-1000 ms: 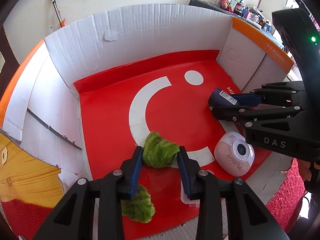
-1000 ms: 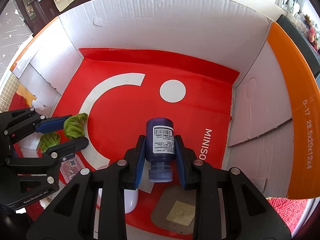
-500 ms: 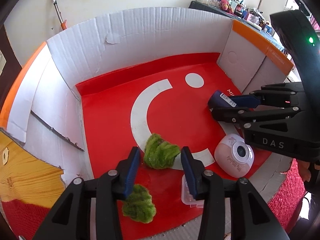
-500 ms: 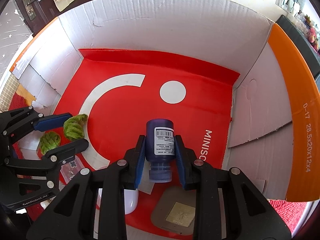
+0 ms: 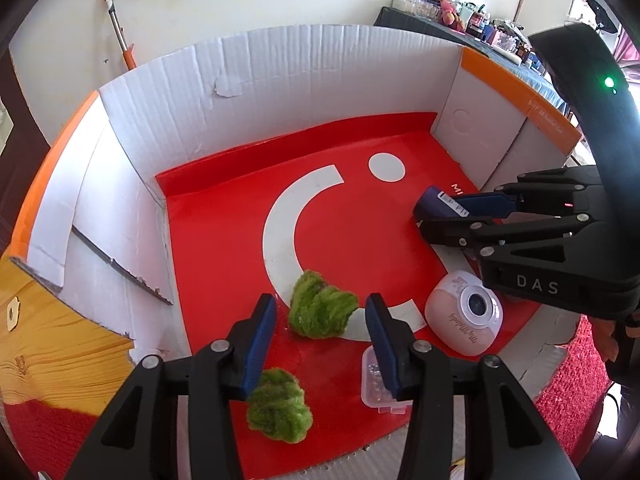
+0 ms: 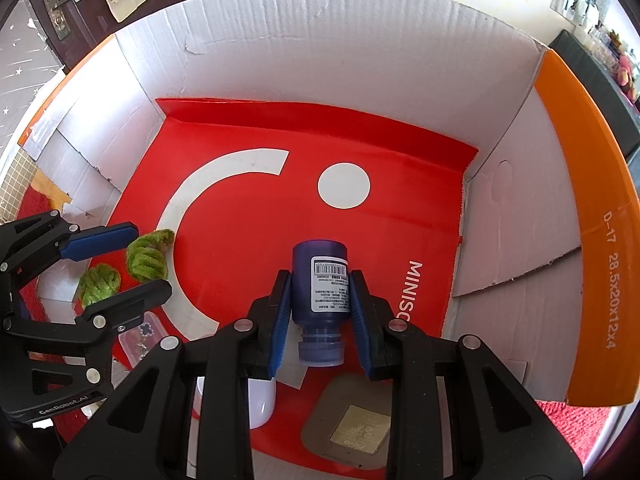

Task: Organize objects
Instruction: 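Open the left gripper to drop the green ball while the right gripper sets the bottle down, then withdraw both tools from the box back over the table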

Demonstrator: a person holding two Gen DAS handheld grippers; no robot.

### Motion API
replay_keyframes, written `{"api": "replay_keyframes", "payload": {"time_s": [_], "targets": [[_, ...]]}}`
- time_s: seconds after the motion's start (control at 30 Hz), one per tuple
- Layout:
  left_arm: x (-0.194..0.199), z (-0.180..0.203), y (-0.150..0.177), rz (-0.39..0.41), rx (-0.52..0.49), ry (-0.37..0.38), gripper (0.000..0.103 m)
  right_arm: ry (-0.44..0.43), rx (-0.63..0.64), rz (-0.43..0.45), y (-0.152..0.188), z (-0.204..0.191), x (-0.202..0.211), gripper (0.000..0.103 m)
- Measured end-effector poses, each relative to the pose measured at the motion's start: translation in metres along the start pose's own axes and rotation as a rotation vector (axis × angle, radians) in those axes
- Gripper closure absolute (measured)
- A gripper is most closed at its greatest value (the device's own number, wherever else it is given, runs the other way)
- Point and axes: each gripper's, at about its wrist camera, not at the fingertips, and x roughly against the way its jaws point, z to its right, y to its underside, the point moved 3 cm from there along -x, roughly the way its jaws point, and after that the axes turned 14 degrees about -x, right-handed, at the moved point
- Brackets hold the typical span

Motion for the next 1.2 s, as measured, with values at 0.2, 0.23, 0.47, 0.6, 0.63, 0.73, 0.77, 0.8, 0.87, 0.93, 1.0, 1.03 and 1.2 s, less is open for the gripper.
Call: {"api": "replay_keyframes", "payload": {"time_s": [0.2,0.23,0.47,0.6,0.63,0.73,0.77,0.8,0.87,0.93,1.0,1.03,1.2], "targets": [[0.007,0.002,0.003,0.006,-0.005,-0.002,0.054,0.001,-0.001,0.002,0.004,0.000,0.004,0.076],[0.007,0.002,0.004,0.006,-0.006,-0.002,0.054,0.002,-0.001,0.004,0.005,0.000,0.005,0.076],[0.006,0.007,0.002,0.012,-0.012,-0.006,0.054,0.005,-0.002,0.008,0.010,0.000,0.012,0.075],[0.009,0.008,0.002,0.019,-0.011,-0.009,0.054,0.005,-0.004,0.015,0.013,0.000,0.019,0.075],[0.010,0.008,0.002,0.020,-0.011,-0.009,0.054,0.004,-0.004,0.017,0.014,0.000,0.021,0.075],[0.014,0.009,0.002,0.028,-0.012,-0.011,0.054,0.003,-0.005,0.026,0.015,0.002,0.026,0.075],[0.015,0.009,0.002,0.030,-0.012,-0.012,0.054,0.002,-0.004,0.029,0.014,0.003,0.028,0.075],[0.018,0.010,0.002,0.034,-0.012,-0.014,0.054,0.001,-0.004,0.034,0.013,0.003,0.030,0.075],[0.022,0.011,0.003,0.044,-0.013,-0.016,0.054,-0.001,-0.004,0.042,0.015,0.004,0.036,0.075],[0.026,0.013,0.002,0.054,-0.012,-0.022,0.053,-0.004,-0.003,0.052,0.016,0.005,0.042,0.075],[0.032,0.013,0.003,0.077,-0.004,-0.042,0.050,-0.010,0.000,0.064,0.009,0.004,0.048,0.075],[0.037,0.014,0.003,0.093,-0.002,-0.056,0.048,-0.015,0.003,0.074,0.011,0.004,0.054,0.075],[0.062,0.019,0.008,0.163,-0.004,-0.097,0.041,-0.028,0.015,0.119,0.016,0.000,0.076,0.075]]}}
